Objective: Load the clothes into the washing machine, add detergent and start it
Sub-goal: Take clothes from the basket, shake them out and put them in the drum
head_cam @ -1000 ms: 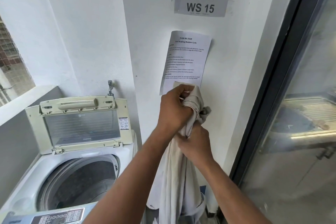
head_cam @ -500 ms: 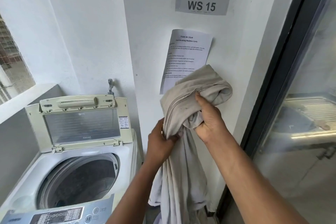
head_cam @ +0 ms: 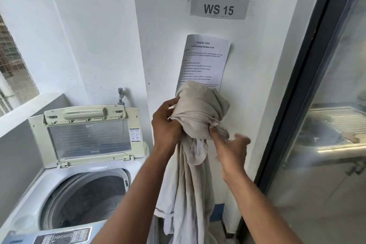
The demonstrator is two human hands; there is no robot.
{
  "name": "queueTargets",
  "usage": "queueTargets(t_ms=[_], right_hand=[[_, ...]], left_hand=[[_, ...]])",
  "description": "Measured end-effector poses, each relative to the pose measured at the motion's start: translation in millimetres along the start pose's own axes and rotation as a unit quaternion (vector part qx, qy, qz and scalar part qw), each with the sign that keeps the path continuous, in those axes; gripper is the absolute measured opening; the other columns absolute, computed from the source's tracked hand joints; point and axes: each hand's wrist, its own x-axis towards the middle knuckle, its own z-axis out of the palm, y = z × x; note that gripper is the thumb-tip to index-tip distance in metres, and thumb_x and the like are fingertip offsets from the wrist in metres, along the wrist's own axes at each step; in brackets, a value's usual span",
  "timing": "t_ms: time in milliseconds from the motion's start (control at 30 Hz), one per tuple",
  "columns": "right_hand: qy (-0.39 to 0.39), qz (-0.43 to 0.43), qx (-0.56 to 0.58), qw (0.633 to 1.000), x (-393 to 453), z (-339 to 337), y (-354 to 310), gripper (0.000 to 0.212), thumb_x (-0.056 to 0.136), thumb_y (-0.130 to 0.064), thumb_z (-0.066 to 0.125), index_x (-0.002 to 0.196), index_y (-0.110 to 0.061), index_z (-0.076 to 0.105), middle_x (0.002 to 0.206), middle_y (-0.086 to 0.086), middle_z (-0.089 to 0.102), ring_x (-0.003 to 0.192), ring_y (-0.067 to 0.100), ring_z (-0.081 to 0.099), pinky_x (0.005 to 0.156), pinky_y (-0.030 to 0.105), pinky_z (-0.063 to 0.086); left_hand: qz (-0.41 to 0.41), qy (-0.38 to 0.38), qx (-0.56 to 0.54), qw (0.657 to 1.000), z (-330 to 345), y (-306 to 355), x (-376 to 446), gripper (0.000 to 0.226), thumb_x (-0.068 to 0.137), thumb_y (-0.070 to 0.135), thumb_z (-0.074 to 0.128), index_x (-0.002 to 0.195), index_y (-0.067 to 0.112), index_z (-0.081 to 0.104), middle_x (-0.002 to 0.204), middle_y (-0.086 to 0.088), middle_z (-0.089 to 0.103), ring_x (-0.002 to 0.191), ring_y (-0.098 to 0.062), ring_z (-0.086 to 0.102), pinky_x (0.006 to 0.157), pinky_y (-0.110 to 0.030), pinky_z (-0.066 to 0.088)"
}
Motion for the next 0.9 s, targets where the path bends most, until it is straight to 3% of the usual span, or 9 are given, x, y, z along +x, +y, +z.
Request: queueTargets(t_ms=[100,200,267,333,467,567,733,833,900], right_hand=[[-0.063,-0.207,-0.09,0.972,2.9,-3.2,-5.5,0.11,0.056,-0.059,0.073,0.152,-0.035,0.028,0.139,0.003,0.052,0.122,0.026,0.057,0.099,0.048,0.052],[-0.18,-0.252,-0.215,0.926,-0.8,4.0,-8.8,0.118,0.056,-0.066,0.079,0.154,-0.036,0.021,0.142,-0.003,0.057,0.125,0.026,0.06,0.098,0.047,0.053],[-0.152,-0.237,-0.206,0.937,-4.4,11.6,-6.7,0.11,0.053,-0.07,0.085,0.142,-0.028,0.037,0.133,-0.005,0.065,0.12,0.023,0.064,0.095,0.042,0.055],[-0.082,-0.219,-0.14,0.962,-3.5,19.1,-3.0,0.082,0.062,-0.057,0.09,0.125,-0.021,0.05,0.113,-0.004,0.073,0.107,0.022,0.07,0.086,0.036,0.057],[-0.043,-0.148,-0.031,0.988,4.5,28.3,-1.3,0.055,0.069,-0.05,0.08,0.115,-0.023,0.064,0.092,0.0,0.077,0.08,0.023,0.074,0.073,0.045,0.062],[-0.035,-0.109,0.063,0.991,9.8,31.0,-9.3,0.04,0.07,-0.041,0.082,0.104,-0.025,0.069,0.087,-0.003,0.077,0.068,0.02,0.068,0.062,0.04,0.057],[-0.056,-0.015,0.315,0.947,17.0,31.2,-42.2,0.021,0.083,-0.005,0.082,0.098,-0.017,0.073,0.097,0.002,0.078,0.086,0.018,0.074,0.075,0.041,0.061],[-0.083,0.069,0.428,0.897,12.4,28.0,-62.8,0.029,0.085,0.0,0.079,0.11,-0.013,0.072,0.119,0.014,0.075,0.106,0.03,0.073,0.084,0.045,0.063],[-0.115,0.103,0.46,0.875,6.8,24.2,-67.4,0.039,0.088,-0.002,0.076,0.125,-0.011,0.068,0.122,0.014,0.074,0.101,0.026,0.075,0.069,0.038,0.064]], left_hand=[[0.02,-0.012,0.038,0.999,5.4,9.4,3.7,0.059,0.073,0.004,0.05,0.116,0.036,0.074,0.099,-0.002,0.08,0.086,-0.019,0.075,0.08,-0.043,0.061],[0.052,-0.039,0.075,0.995,14.4,23.3,6.8,0.062,0.071,0.006,0.049,0.122,0.034,0.072,0.105,0.001,0.077,0.09,-0.017,0.075,0.082,-0.041,0.062],[0.081,-0.076,0.097,0.989,21.3,33.6,6.0,0.062,0.073,0.009,0.05,0.129,0.03,0.068,0.11,0.003,0.075,0.09,-0.015,0.073,0.079,-0.032,0.061],[0.109,-0.126,0.111,0.98,27.4,38.7,3.2,0.063,0.075,0.01,0.053,0.136,0.024,0.064,0.116,0.002,0.074,0.096,-0.012,0.072,0.081,-0.024,0.056],[0.098,-0.214,0.08,0.969,22.9,23.6,-1.0,0.066,0.086,0.007,0.07,0.148,0.022,0.054,0.138,0.001,0.065,0.128,-0.012,0.063,0.102,-0.032,0.056],[0.071,-0.221,0.096,0.968,4.2,-0.5,-8.1,0.084,0.079,0.013,0.078,0.154,0.031,0.043,0.145,0.006,0.058,0.13,-0.011,0.061,0.101,-0.031,0.056],[0.003,-0.241,0.194,0.951,-22.3,-48.0,-31.3,0.118,0.063,0.029,0.093,0.159,0.034,0.025,0.154,0.01,0.045,0.14,-0.004,0.045,0.106,-0.01,0.037],[0.006,-0.19,0.218,0.957,-23.0,-60.4,-42.1,0.093,0.072,0.029,0.09,0.151,0.036,0.041,0.141,0.017,0.06,0.126,0.0,0.056,0.099,-0.011,0.041],[0.002,-0.122,0.2,0.972,-19.9,-58.4,-41.3,0.071,0.082,0.016,0.079,0.145,0.034,0.052,0.126,0.019,0.069,0.115,-0.001,0.064,0.093,-0.018,0.046]])
